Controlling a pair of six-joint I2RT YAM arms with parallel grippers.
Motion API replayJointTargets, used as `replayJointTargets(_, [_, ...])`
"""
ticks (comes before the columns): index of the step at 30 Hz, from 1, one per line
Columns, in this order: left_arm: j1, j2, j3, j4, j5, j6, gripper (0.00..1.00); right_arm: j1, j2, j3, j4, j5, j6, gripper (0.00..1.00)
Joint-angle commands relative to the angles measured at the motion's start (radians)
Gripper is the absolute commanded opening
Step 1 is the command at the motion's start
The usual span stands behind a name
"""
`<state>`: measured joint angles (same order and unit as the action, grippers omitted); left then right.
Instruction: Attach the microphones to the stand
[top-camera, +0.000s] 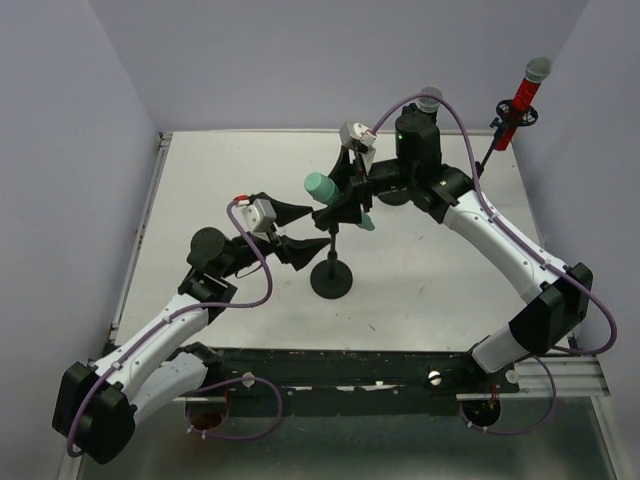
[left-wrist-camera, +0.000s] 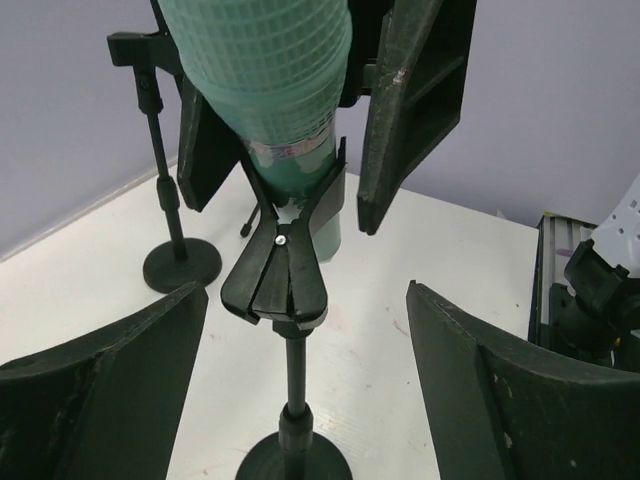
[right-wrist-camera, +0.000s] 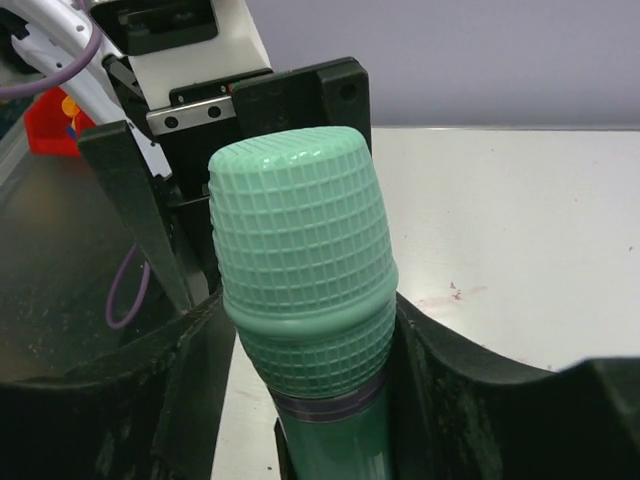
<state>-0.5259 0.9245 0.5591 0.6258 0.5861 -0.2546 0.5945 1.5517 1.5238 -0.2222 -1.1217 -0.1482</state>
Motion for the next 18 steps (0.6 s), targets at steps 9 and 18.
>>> replayJointTargets(9, [-0.003,-0.153,-0.109,-0.047,-0.049,0.032,0.98,-0.047,-0.059,0.058,-0.141,0.085,-0.027,1.0])
replayJointTargets(18, [-0.003,-0.254,-0.226,-0.017,-0.124,-0.011,0.98,-0.131,-0.163,0.044,-0.252,0.028,-0.146,1.0])
